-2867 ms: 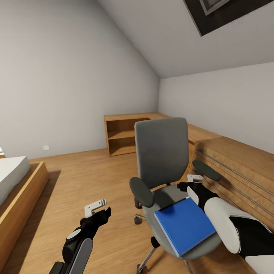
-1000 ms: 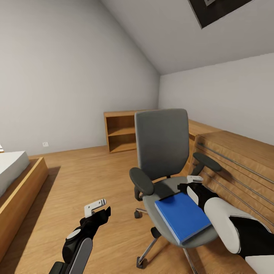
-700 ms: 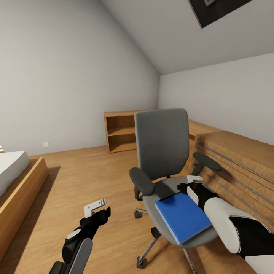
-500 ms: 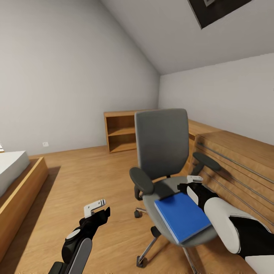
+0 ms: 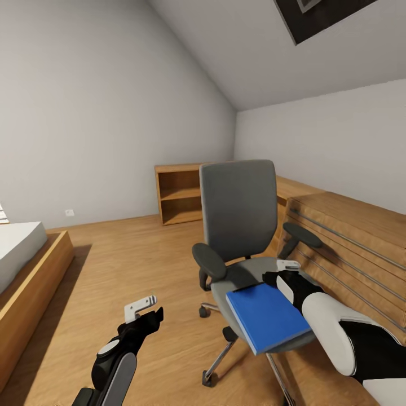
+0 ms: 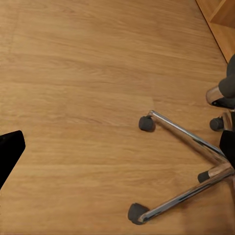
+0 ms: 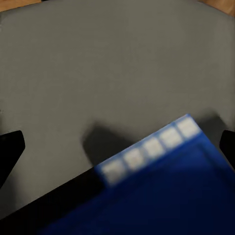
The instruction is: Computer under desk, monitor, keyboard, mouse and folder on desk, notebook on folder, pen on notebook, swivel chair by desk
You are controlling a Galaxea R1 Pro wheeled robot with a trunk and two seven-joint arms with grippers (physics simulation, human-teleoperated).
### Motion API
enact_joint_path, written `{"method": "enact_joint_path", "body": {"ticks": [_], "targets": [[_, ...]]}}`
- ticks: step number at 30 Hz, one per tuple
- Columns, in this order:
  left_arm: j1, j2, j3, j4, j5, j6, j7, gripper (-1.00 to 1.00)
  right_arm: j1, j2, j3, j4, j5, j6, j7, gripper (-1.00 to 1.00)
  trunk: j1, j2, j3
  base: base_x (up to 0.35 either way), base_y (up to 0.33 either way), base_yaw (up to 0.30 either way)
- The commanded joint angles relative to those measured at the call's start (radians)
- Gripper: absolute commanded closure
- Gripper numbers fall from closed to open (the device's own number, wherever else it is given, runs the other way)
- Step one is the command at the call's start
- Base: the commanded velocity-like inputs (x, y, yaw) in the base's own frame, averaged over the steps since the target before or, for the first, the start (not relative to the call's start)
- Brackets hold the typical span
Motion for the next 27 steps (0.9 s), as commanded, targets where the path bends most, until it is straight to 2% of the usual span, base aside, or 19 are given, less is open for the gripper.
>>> {"method": "enact_joint_path", "body": {"ticks": [1,7,18,27], "targets": [[-0.001,0.0,-0.001,-0.001,0.01,0.002,0.01,-1.0,0.0,0.001,-0.008,-0.002,0.002,0.005,-0.001,-1.0,0.0,0.0,-0.001,-0.122,-0.005,0.0],[-0.001,0.0,-0.001,0.0,0.01,0.002,0.01,-1.0,0.0,0.001,-0.007,-0.002,0.002,0.004,-0.002,-1.0,0.0,0.0,-0.001,-0.194,-0.073,0.0],[-0.001,0.0,0.0,0.0,0.011,0.002,0.01,-1.0,0.0,0.001,-0.008,-0.002,0.002,0.002,-0.003,-1.0,0.0,0.0,-0.001,-0.013,-0.005,0.0],[-0.001,0.0,0.0,0.0,0.011,0.002,0.01,-1.0,0.0,0.001,-0.008,-0.002,0.002,0.002,-0.002,-1.0,0.0,0.0,-0.001,-0.149,0.0,0.0]]}}
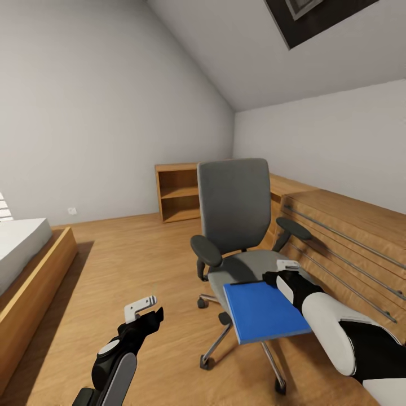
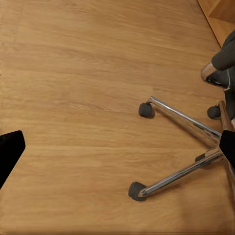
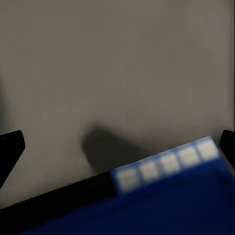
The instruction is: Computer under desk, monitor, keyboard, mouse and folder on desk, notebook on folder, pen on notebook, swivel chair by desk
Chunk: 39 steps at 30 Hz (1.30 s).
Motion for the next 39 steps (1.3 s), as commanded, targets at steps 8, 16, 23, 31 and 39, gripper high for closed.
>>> {"method": "enact_joint_path", "body": {"ticks": [8,16,23,31,39], "targets": [[-0.001,0.0,-0.001,-0.001,0.01,0.002,0.01,-1.0,0.0,0.001,-0.008,-0.002,0.002,0.004,-0.002,-1.0,0.0,0.0,-0.001,-0.022,0.0,0.0],[-0.001,0.0,-0.002,-0.001,0.011,0.002,0.01,-1.0,0.0,0.0,-0.008,-0.002,0.002,0.003,-0.002,-1.0,0.0,0.0,-0.001,-0.001,0.0,0.0],[-0.001,0.0,-0.002,-0.001,0.01,0.002,0.012,-1.0,0.0,-0.002,-0.008,-0.005,0.002,0.001,0.0,-1.0,-0.016,0.028,0.011,0.0,0.0,0.0],[-0.001,-0.001,-0.002,-0.001,0.011,0.002,0.014,-1.0,0.0,-0.004,-0.009,-0.006,0.002,-0.016,0.0,-1.0,-0.046,0.084,0.037,0.0,0.0,0.0],[-0.001,-0.001,-0.002,-0.001,0.011,0.002,0.015,-1.0,0.0,-0.004,-0.009,-0.005,0.002,-0.018,0.0,-1.0,-0.077,0.14,0.062,0.0,0.0,0.0]]}}
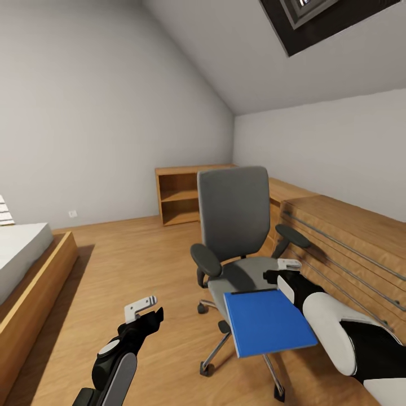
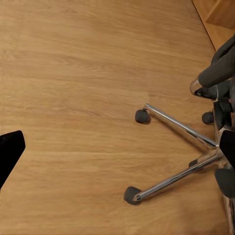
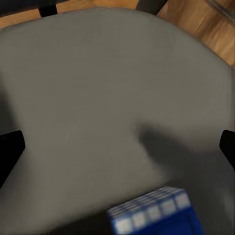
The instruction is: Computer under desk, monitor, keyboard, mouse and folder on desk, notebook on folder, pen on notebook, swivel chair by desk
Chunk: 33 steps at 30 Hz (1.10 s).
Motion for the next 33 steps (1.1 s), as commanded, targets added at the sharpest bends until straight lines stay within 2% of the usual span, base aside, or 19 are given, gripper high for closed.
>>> {"method": "enact_joint_path", "body": {"ticks": [1,20,27,33], "targets": [[-0.001,0.0,-0.001,-0.001,0.011,0.002,0.01,-1.0,0.0,0.0,-0.007,-0.002,0.002,0.005,-0.001,-1.0,-0.004,0.007,0.002,0.0,0.0,0.0],[-0.001,0.0,-0.003,0.0,0.01,0.002,0.012,-1.0,0.0,-0.001,-0.008,-0.01,-0.003,-0.039,0.001,-1.0,-0.077,0.14,0.062,0.0,0.0,0.0],[-0.001,0.001,-0.001,0.0,0.011,0.002,0.01,-1.0,0.0,-0.001,-0.008,-0.028,-0.007,-0.038,0.001,-1.0,-0.077,0.14,0.062,0.0,0.0,0.0],[-0.001,0.002,0.0,0.001,0.011,0.002,0.011,-1.0,0.011,-0.001,-0.009,-0.103,-0.01,-0.025,0.001,-1.0,-0.077,0.14,0.062,0.0,0.0,0.0]]}}
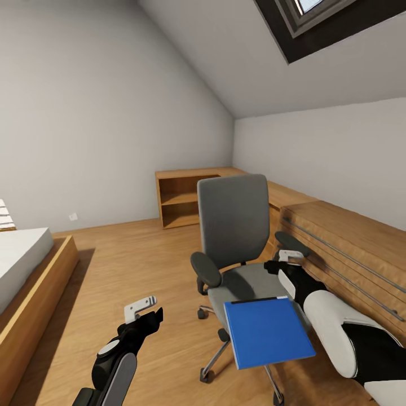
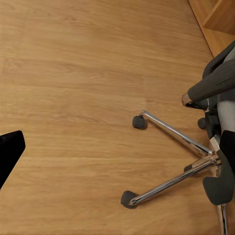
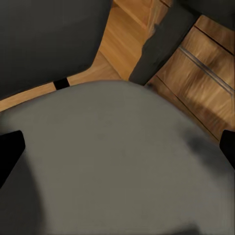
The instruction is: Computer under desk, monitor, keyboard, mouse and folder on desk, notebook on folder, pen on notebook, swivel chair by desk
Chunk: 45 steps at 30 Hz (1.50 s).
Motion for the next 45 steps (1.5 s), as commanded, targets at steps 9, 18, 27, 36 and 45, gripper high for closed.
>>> {"method": "enact_joint_path", "body": {"ticks": [9,18,27,36,45], "targets": [[-0.001,0.002,0.0,0.0,0.009,0.002,0.01,-1.0,0.141,0.0,-0.005,-0.328,-0.039,0.168,0.0,-1.0,0.0,0.0,-0.001,0.0,0.0,0.0],[-0.001,0.001,-0.001,-0.001,0.009,0.002,0.01,-1.0,0.464,0.008,-0.005,-0.973,-0.184,0.439,-0.006,-1.0,0.0,0.0,-0.001,0.0,0.0,0.0],[-0.001,0.002,-0.001,0.0,0.01,0.002,0.007,-1.0,0.538,0.03,-0.02,-1.137,-0.273,0.528,-0.009,-1.0,0.0,0.0,-0.001,0.0,0.0,0.0],[-0.001,0.001,-0.002,-0.001,0.01,0.002,0.004,-1.0,0.544,0.033,-0.045,-1.165,-0.388,0.559,-0.009,-1.0,0.0,0.0,-0.001,-0.053,0.134,-0.019],[-0.001,0.0,-0.002,-0.001,0.009,0.002,0.004,-1.0,0.544,0.03,-0.061,-1.167,-0.416,0.569,-0.007,-1.0,0.0,0.0,-0.001,-0.15,0.293,-0.118]]}}
